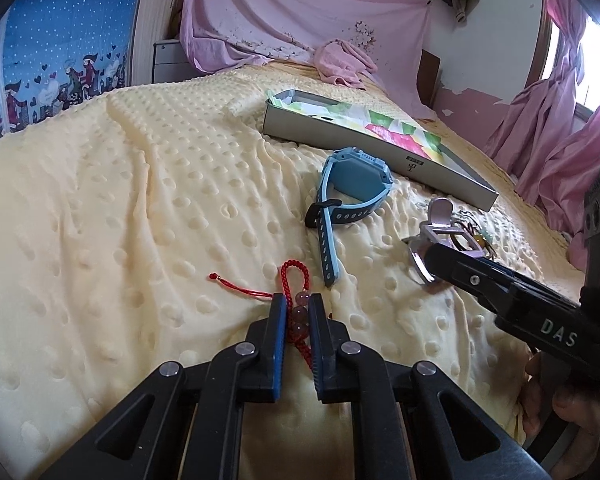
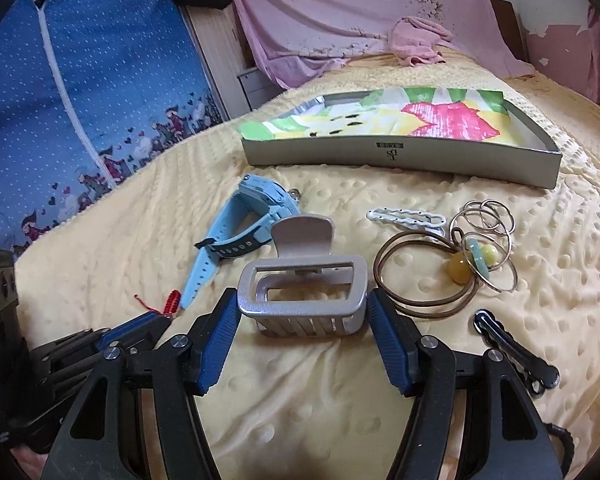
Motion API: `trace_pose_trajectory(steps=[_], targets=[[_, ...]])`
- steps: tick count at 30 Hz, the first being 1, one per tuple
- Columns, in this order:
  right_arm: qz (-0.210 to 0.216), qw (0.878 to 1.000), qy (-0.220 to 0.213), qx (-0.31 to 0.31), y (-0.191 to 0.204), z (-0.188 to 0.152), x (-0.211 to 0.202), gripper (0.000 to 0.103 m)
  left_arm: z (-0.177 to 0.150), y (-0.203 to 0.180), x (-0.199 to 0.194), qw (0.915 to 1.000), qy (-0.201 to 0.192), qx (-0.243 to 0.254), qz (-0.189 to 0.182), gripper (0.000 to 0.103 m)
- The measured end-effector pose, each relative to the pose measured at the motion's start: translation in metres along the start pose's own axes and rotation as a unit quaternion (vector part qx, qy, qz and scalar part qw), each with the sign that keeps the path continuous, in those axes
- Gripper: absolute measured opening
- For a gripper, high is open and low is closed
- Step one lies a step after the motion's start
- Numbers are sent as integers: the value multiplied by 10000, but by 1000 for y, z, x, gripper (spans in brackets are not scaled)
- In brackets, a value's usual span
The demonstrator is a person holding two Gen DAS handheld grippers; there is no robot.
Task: Organize jewelry
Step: 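Lift red bracelet in left tool while right tool grasps silver claw clip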
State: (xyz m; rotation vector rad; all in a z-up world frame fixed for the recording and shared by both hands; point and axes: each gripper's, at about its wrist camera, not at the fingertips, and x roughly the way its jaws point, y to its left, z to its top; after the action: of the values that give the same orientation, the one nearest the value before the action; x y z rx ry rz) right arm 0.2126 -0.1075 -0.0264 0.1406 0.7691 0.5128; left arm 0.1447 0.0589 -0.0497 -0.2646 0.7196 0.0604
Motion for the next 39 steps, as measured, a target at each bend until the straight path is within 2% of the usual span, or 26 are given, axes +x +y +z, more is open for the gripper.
trace_pose_trajectory(steps=[8,15,16,17,18,22,29,39], targets=[[342,9991,-10,250,-11,-12,-13,59,-2,-6,-9,9999,-44,95,-69,11],[604,9969,-291,400,-19,-21,-36,59,-2,-13,-20,9996,-134,128,-217,11],[642,9965,-335,417,-20,-21,-39,56,-1,-15,-22,9995,-153,135,-234,11],[677,9961,-363,425,-21,-21,-40,45,-1,-17,-24,9994,-177,150,-258,11],[698,9960,-311,456,-22,-21,-40,46,1,-19,-26,9992,-214,177,-280,11],[585,9975,-50,396,-20,-23,-30,46,3,-25,-26,9991,-208,287,-236,11],[632,9972,-30,391,-20,-22,-28,46,-5,-12,-14,9997,12,46,-246,11],[672,9972,-200,244,-16,-22,-35,45,-3,-13,-19,9993,-70,-12,-379,11]])
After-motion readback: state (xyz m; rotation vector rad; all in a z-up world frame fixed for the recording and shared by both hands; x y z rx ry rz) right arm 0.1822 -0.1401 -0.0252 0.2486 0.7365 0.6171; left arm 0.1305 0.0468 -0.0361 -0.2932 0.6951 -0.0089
